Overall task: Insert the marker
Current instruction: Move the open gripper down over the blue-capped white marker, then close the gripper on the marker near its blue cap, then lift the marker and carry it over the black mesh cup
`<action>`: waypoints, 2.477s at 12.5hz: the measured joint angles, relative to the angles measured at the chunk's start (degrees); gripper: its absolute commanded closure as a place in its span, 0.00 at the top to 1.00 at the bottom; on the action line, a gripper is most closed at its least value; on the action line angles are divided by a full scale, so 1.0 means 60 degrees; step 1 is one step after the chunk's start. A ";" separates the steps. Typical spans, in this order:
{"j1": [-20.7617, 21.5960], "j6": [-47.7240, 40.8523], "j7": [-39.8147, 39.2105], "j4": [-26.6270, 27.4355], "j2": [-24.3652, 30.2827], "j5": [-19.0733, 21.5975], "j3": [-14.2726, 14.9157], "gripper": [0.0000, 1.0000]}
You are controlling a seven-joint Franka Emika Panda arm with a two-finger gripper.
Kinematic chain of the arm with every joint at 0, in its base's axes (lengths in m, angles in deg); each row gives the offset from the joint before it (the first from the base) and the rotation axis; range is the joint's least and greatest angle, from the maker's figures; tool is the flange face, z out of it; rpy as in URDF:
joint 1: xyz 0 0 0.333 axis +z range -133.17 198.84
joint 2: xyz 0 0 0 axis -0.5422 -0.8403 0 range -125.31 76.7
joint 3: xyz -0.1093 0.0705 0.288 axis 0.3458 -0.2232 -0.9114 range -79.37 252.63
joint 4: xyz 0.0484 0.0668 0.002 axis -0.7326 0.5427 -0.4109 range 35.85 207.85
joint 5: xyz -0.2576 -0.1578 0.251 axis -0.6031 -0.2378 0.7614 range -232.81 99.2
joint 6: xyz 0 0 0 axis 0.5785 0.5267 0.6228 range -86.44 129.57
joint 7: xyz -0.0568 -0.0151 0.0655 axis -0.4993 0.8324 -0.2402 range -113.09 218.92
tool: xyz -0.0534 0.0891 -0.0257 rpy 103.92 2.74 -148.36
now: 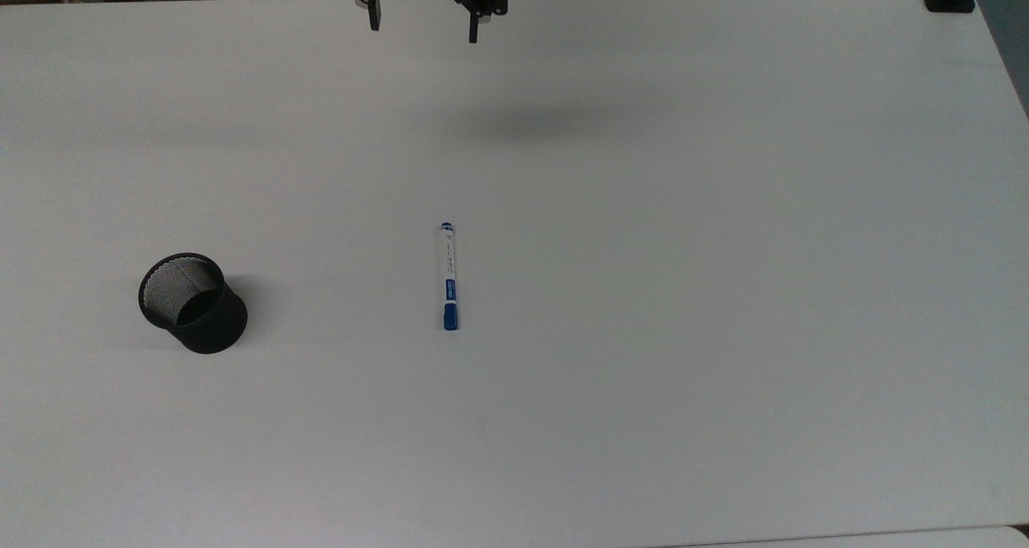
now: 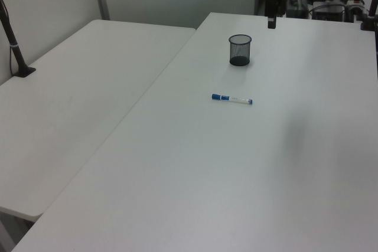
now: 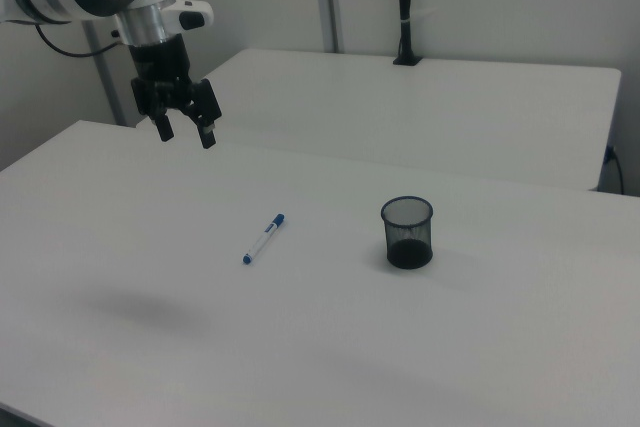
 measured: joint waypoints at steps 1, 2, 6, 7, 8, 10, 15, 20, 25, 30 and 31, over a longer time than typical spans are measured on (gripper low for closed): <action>-0.0008 0.0000 0.0037 0.0020 0.0000 0.0000 0.0009 1.00; -0.0023 0.0000 0.0037 0.0020 0.0000 -0.0001 0.0016 1.00; -0.0214 0.0087 0.0037 0.0014 -0.0040 -0.0008 0.0079 1.00; -0.0222 0.0089 0.0036 0.0014 -0.0059 -0.0008 0.0074 1.00; -0.0214 0.0089 0.0036 0.0014 -0.0077 -0.0008 0.0057 1.00; -0.0174 0.0096 0.0036 0.0014 -0.0222 -0.0007 0.0028 1.00; -0.0184 0.2893 -0.0136 0.0058 -0.2353 -0.0010 0.0043 1.00; -0.0325 0.6371 -0.0137 0.0014 -0.4966 -0.0017 0.0079 0.57; -0.0373 0.6526 -0.0135 -0.0110 -0.5140 -0.0017 0.0062 0.23; -0.0366 0.6854 -0.0072 -0.0273 -0.5266 -0.0017 0.0055 0.13; -0.0416 0.6904 -0.0028 -0.0489 -0.5225 -0.0017 0.0076 0.13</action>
